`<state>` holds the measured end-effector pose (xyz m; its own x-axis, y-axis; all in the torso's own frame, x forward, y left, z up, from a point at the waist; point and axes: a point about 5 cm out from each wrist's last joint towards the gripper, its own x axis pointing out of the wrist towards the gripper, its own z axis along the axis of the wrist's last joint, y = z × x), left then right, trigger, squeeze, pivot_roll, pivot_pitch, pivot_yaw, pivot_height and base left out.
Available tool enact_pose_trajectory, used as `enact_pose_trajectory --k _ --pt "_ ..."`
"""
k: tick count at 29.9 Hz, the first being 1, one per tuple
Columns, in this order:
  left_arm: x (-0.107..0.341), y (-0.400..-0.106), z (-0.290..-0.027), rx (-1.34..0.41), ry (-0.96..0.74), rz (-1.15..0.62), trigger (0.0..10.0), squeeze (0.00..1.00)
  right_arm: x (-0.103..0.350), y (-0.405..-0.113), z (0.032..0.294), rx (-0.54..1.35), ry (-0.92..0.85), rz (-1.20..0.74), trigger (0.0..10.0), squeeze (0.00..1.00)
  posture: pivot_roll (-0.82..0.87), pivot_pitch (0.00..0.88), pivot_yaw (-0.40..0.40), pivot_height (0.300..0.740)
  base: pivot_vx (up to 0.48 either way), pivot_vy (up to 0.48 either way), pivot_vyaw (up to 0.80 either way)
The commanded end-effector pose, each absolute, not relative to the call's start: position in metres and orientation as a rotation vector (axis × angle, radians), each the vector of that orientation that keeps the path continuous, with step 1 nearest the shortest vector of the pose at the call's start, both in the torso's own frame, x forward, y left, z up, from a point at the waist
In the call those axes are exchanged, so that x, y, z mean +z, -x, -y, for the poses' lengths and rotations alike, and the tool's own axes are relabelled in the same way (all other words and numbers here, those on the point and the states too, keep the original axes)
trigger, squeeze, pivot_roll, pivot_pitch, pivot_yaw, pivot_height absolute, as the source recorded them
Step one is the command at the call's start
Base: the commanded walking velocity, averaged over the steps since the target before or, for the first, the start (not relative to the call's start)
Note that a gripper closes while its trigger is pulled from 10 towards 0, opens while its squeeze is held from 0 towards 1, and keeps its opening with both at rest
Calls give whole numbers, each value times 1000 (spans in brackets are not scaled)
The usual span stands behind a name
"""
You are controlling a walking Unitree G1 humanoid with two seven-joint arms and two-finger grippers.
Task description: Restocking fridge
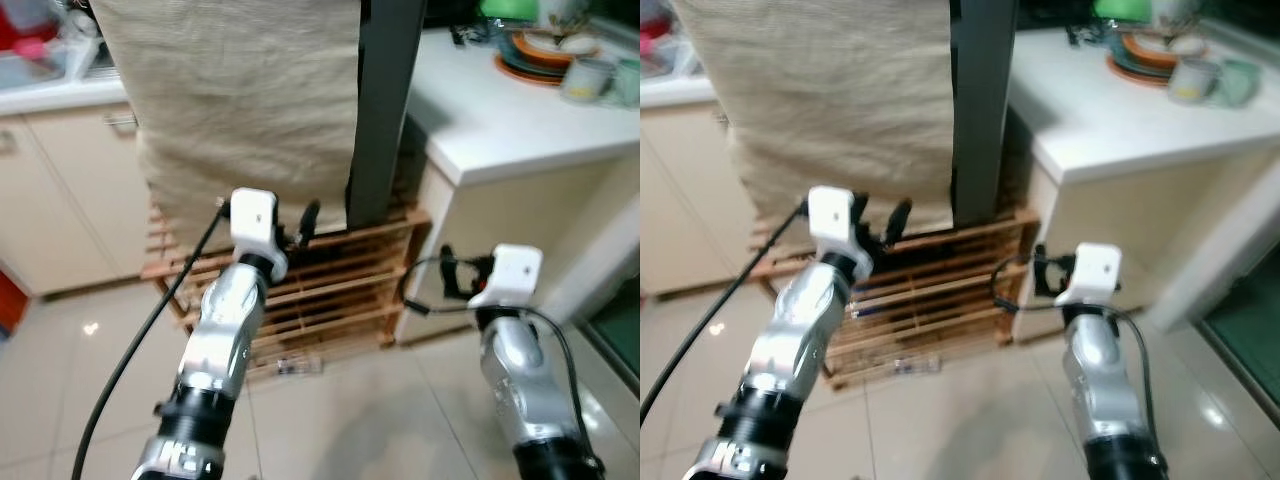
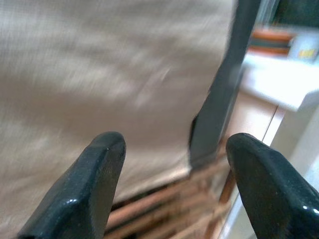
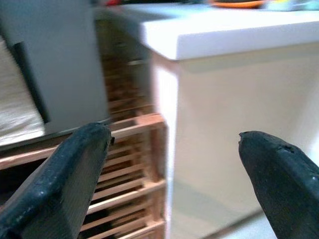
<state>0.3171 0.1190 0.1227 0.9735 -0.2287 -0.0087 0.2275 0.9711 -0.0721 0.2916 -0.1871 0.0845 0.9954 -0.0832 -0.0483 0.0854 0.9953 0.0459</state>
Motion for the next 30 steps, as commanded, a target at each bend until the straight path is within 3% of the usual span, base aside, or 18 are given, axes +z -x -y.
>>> enact_pose_trajectory --k 1,5,6,7,30 --pt "131 -318 -114 -238 57 4 10000 0 88 -289 203 -165 -25 -23 10000 0 -152 0 25 740 0 480 -775" --pt "128 -316 -126 -200 35 -12 10000 16 91 -286 210 -228 -17 -4 10000 0 -149 0 28 740 0 480 -775" --pt "128 -315 -129 -196 30 -16 10000 1000 91 -285 211 -234 -16 0 10000 310 -149 0 28 740 0 480 -775" --pt "127 -315 -130 -199 33 -19 10000 1000 92 -284 211 -236 -15 8 10000 1000 -146 0 31 740 0 480 -775" --pt "143 -294 -128 -373 77 80 10000 1000 89 -281 203 -192 11 27 10000 1000 -123 0 34 740 0 469 -796"
